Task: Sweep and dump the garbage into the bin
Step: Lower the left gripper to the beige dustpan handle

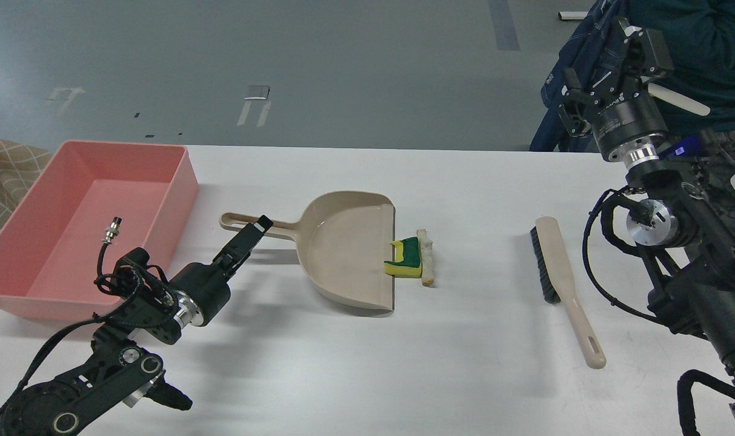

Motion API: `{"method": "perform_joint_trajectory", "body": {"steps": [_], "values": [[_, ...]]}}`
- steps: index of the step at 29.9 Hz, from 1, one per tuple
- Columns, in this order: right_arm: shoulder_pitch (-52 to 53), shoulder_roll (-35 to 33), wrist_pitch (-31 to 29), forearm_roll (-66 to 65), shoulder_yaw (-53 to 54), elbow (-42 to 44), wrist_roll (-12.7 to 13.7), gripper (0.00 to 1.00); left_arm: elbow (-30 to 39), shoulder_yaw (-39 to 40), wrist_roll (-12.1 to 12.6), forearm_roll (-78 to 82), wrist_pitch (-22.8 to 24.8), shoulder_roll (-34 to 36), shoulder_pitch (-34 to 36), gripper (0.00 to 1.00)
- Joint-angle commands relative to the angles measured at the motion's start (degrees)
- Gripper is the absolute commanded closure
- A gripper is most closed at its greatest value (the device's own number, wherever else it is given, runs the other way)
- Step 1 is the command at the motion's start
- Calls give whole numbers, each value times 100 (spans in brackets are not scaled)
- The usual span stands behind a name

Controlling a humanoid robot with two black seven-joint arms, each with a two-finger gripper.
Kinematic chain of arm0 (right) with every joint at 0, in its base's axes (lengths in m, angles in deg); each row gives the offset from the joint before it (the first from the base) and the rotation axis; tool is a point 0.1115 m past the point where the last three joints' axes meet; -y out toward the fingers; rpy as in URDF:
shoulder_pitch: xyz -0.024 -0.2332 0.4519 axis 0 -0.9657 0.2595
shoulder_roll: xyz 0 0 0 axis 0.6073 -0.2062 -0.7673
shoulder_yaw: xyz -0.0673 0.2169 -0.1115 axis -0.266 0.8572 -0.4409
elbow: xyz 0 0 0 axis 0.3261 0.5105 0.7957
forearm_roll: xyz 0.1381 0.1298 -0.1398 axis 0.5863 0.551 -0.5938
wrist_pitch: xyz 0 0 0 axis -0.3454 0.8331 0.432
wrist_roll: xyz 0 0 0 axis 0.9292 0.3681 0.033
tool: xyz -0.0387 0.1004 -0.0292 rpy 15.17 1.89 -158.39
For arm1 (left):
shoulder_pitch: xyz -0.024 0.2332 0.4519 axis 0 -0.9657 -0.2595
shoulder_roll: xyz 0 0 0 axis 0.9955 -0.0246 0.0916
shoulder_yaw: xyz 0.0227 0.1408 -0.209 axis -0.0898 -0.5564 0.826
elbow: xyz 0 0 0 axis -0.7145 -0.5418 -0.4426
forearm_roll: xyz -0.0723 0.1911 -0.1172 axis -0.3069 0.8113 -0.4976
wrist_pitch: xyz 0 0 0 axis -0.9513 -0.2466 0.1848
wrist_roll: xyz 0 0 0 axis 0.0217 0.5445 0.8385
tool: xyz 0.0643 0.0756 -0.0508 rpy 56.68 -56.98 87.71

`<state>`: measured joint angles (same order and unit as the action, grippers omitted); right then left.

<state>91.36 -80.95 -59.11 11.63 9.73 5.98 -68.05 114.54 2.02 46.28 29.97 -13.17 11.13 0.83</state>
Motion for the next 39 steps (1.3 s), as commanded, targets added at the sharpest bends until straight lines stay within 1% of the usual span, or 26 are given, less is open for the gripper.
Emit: {"method": "perform_joint_trajectory", "body": {"steps": [1, 5, 13, 17, 19, 20, 22, 23, 24, 25, 28, 29, 31, 39], "values": [[0, -4, 0, -1, 0, 1, 3, 0, -205, 6, 1, 0, -33, -202, 93, 2], [0, -4, 0, -1, 0, 1, -6, 0, -450, -3, -17, -9, -130, -395, 277, 2], [0, -4, 0, -9, 8, -61, 3, 0, -943, -12, -87, -27, -148, -598, 542, 2], [0, -4, 0, -9, 0, -61, 3, 0, -1049, -12, -87, -18, -157, -703, 559, 5], [0, -4, 0, -9, 0, -61, 3, 0, -1049, -12, -78, -18, -165, -712, 559, 11], [0, -12, 0, -9, 0, -61, 3, 0, -1049, -12, -78, -9, -157, -712, 559, 20], [-17, -12, 0, -9, 9, -61, 3, 0, -1049, -12, -78, -9, -157, -712, 559, 33], [-26, -21, 0, -9, 9, -61, 3, 0, -1049, -12, -78, -1, -157, -712, 559, 47], [-26, -21, 0, -9, 9, -61, 3, 0, -1049, -12, -70, 0, -157, -712, 559, 53], [-26, -21, 0, -9, 9, -61, 3, 0, -1049, -12, -78, 0, -157, -712, 559, 55], [-26, -21, 0, -9, 8, -61, 3, 0, -1040, -20, -70, 0, -157, -712, 559, 74], [-26, -21, 0, -9, 9, -61, 3, 0, -1040, -21, -52, 0, -157, -712, 559, 87], [-26, -21, 0, -9, 9, -61, -6, 0, -1040, -21, -34, 8, -157, -712, 568, 100], [-26, -30, 0, -9, 9, -69, 3, 0, -987, -21, -17, 0, -139, -712, 568, 100]]}}
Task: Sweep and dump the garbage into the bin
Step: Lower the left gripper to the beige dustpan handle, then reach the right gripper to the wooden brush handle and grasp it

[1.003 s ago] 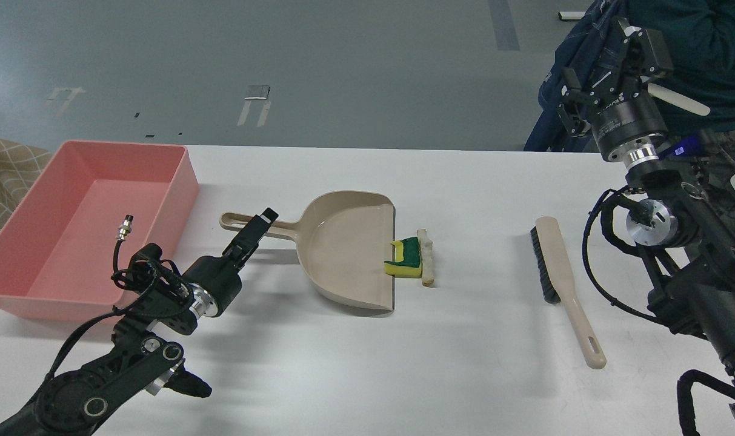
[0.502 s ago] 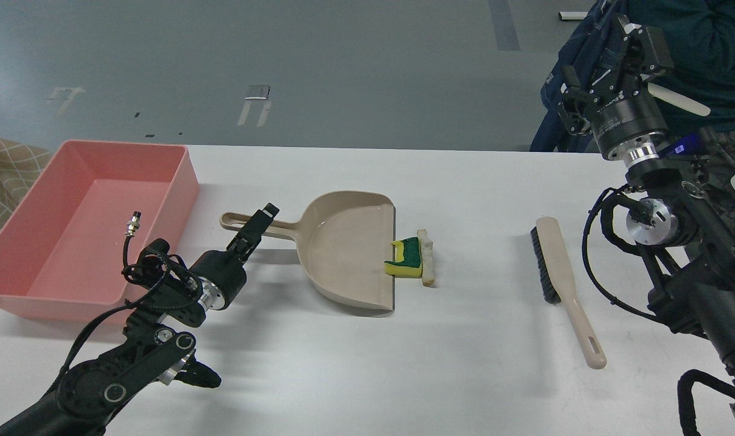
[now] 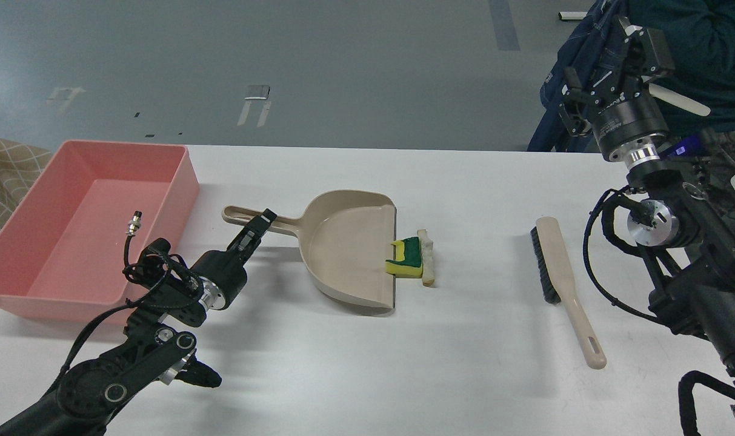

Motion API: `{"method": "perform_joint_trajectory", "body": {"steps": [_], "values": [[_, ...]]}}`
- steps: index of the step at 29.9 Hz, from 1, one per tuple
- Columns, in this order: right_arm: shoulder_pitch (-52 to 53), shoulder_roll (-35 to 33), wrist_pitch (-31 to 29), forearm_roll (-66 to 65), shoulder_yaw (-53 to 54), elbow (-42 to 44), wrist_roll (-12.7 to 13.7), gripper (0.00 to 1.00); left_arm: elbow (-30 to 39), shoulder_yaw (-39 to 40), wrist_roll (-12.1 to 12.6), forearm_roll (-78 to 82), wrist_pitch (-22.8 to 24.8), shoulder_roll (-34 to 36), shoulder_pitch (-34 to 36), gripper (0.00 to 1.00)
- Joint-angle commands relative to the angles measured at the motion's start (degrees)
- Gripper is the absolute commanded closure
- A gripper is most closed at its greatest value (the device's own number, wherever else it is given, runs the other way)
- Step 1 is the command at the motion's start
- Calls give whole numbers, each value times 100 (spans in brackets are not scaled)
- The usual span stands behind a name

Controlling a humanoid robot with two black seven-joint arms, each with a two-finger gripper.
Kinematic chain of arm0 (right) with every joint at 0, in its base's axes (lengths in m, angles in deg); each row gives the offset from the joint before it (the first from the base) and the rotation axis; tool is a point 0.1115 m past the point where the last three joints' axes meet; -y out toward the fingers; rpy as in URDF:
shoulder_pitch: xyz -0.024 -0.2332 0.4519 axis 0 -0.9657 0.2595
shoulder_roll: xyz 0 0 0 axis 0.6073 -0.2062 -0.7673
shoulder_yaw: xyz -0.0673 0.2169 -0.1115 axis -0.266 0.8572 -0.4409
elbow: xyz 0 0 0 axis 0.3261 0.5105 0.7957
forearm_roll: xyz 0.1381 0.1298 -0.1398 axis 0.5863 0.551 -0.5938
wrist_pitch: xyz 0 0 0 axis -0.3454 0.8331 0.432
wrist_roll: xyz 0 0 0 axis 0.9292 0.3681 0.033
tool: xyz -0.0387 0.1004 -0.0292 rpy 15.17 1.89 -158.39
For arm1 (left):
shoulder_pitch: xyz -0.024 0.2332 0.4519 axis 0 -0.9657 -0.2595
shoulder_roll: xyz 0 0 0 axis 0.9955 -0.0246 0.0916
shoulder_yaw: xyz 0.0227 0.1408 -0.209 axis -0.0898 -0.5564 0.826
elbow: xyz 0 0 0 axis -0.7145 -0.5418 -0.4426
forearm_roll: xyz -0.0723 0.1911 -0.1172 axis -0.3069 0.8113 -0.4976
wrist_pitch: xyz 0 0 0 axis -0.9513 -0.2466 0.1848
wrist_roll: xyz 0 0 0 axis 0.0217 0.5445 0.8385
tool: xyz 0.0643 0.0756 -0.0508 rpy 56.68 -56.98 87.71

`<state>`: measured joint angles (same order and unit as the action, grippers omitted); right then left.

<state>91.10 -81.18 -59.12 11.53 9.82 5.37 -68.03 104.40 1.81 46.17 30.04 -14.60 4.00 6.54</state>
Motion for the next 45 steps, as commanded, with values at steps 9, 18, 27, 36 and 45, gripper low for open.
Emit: {"method": "perform_joint_trajectory", "body": {"steps": [9, 18, 27, 36, 45], "values": [[88, -779, -9, -44, -447, -254, 53, 0, 36, 9, -6, -51, -13, -8, 32, 100], [220, -3141, -35, -52, -2203, -1351, 307, 0, 44, 53, -41, -104, -13, -34, 50, 100], [150, -5270, -106, -938, -4532, -2336, 317, 0, 44, 88, -67, -113, -22, -87, 85, 100], [-61, -6405, -53, -1520, -5432, -3761, -105, 0, 44, 88, -67, -104, -22, -184, 93, 100], [-360, -6221, -132, -2355, -5581, -4122, 957, 1, 62, 70, -67, -104, -31, -245, 164, 100]]}}
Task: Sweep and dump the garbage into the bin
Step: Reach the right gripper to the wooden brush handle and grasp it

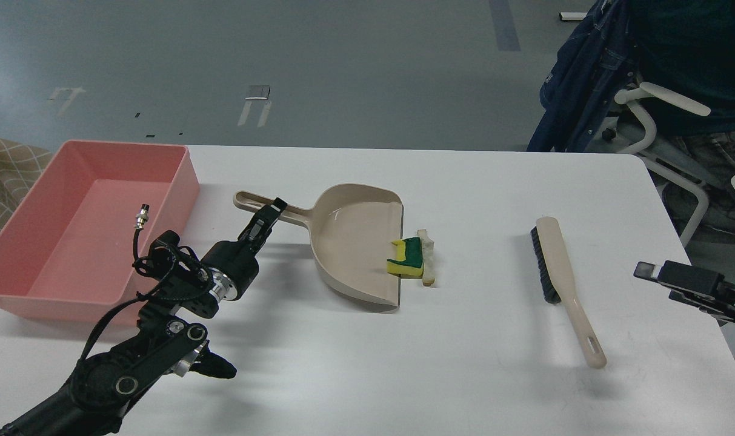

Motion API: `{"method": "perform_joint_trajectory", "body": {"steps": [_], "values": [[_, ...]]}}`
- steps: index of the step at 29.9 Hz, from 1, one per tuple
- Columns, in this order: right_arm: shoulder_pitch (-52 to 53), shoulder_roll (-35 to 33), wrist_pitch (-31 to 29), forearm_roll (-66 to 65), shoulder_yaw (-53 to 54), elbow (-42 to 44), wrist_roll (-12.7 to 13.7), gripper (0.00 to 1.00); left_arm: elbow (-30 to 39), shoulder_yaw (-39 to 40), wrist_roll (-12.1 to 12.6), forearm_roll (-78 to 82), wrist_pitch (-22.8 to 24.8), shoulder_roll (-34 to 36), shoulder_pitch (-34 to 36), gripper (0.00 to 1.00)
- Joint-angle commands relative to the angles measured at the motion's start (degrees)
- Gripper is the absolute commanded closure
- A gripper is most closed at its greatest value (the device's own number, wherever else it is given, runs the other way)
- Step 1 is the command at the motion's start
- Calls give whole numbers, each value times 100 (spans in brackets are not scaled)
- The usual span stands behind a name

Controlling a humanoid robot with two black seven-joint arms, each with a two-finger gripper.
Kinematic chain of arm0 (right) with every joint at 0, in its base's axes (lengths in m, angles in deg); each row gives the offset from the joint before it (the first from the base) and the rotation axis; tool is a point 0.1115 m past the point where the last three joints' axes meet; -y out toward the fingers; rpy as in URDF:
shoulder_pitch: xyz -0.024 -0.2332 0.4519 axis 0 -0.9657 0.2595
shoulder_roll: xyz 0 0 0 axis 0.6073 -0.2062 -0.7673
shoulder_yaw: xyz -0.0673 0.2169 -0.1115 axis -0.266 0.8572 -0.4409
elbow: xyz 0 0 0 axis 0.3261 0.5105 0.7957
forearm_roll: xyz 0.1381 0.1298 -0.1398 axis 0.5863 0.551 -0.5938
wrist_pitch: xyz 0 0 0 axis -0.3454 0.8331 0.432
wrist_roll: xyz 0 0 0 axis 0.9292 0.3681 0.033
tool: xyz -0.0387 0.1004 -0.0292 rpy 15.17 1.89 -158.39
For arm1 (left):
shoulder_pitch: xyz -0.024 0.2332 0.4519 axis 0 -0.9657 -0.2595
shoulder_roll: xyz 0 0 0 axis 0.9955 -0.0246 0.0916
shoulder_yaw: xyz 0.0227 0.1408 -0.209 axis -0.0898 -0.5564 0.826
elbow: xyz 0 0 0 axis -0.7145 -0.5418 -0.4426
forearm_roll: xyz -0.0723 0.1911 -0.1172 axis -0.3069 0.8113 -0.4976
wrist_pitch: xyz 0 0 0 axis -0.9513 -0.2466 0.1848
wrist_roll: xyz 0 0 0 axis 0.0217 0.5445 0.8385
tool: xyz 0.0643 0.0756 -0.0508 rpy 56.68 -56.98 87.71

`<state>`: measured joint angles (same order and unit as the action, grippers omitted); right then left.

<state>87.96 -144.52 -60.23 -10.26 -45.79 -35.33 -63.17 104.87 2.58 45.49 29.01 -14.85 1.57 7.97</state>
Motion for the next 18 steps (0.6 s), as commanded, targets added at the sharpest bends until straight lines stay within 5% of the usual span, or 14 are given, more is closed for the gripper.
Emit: {"method": "perform_joint_trajectory", "body": {"steps": [1, 5, 18], "values": [[-55, 279, -64, -193, -20, -52, 682, 1, 33, -24, 1, -1, -23, -2, 30, 100], [-12, 622, -143, -193, -29, -61, 1035, 1, 42, -24, 1, -1, -32, -2, 30, 100], [367, 869, -346, -184, 6, -263, 1123, 1, 77, -24, 1, -1, -32, -11, 30, 100]]}}
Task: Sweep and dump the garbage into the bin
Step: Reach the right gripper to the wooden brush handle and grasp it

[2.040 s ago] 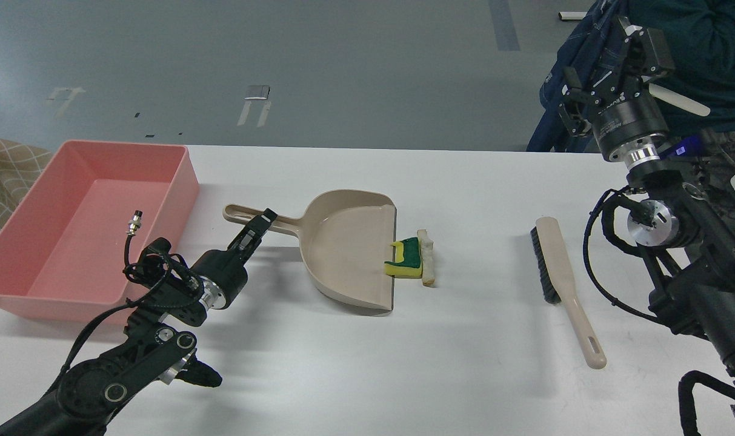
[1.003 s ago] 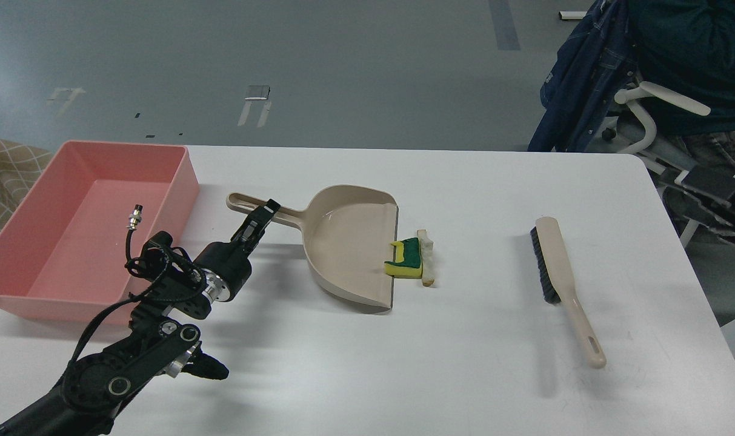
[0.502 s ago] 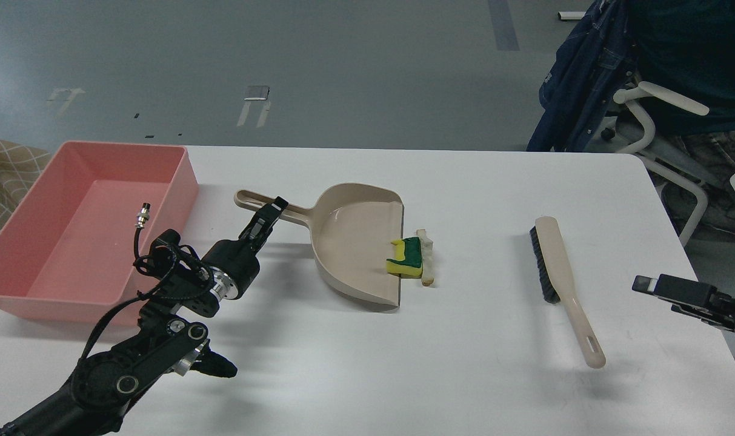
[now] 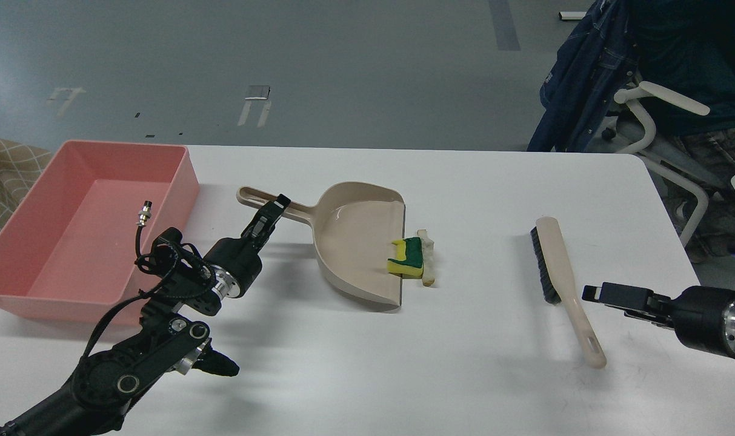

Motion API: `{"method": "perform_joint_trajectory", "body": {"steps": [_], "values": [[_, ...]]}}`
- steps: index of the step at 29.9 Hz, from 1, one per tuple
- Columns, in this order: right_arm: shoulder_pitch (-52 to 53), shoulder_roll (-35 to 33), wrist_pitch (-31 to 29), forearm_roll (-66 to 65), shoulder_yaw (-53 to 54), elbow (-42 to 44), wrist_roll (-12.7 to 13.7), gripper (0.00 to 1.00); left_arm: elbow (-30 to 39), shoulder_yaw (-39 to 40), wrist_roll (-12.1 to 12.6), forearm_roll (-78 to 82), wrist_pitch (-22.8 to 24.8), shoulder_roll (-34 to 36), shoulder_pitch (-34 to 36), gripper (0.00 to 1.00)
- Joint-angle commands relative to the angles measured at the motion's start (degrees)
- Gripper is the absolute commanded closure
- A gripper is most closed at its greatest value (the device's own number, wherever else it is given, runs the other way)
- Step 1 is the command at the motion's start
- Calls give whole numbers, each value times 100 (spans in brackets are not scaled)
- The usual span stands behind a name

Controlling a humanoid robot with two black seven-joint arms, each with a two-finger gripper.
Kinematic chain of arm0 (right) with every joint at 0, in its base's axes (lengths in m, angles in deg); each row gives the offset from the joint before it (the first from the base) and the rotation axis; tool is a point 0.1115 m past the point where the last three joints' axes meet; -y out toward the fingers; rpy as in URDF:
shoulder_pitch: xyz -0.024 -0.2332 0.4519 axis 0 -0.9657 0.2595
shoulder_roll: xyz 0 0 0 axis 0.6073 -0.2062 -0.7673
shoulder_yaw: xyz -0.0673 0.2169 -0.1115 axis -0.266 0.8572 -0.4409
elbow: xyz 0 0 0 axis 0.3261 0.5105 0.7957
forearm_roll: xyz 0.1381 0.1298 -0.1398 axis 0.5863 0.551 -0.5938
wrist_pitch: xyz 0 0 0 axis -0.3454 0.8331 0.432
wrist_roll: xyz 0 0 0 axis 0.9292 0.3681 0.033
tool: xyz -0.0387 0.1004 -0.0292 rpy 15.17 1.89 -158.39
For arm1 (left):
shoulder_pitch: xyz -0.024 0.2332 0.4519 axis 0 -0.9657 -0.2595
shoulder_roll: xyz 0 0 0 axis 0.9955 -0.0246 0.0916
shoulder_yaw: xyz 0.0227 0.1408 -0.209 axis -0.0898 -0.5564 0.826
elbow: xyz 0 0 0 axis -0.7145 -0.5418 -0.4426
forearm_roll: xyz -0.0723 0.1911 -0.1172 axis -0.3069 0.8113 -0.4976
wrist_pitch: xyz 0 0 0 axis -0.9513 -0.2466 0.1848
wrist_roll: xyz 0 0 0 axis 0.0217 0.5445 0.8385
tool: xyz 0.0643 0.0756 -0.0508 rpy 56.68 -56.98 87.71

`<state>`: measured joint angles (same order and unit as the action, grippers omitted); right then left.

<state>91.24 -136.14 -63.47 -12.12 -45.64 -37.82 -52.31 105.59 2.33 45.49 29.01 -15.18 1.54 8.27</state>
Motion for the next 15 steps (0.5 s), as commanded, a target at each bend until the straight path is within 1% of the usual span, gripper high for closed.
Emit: {"method": "perform_joint_trajectory", "body": {"steps": [1, 2, 4, 11, 12, 14, 15], "values": [[38, 118, -22, 1, -18, -14, 125, 1, 5, 1, 1, -1, 0, -9, 0, 100], [30, 171, -22, 1, -27, -14, 178, 1, -4, 1, 1, -1, 0, -9, 0, 100], [3, 408, -22, 1, -44, -23, 371, 2, 5, 1, 1, -1, 0, -9, 0, 100], [3, 523, -22, 1, -53, -14, 556, 4, 5, 1, 1, -1, 0, 0, 9, 100], [3, 523, -22, 1, -44, -23, 617, 7, 5, 1, 1, -1, 0, -9, 9, 100], [3, 532, -22, 1, -44, -40, 696, 9, -4, 1, 1, -1, 0, 0, 9, 100], [3, 532, -22, 1, -44, -66, 758, 17, -4, 1, 1, -1, 0, 0, 9, 100]]}}
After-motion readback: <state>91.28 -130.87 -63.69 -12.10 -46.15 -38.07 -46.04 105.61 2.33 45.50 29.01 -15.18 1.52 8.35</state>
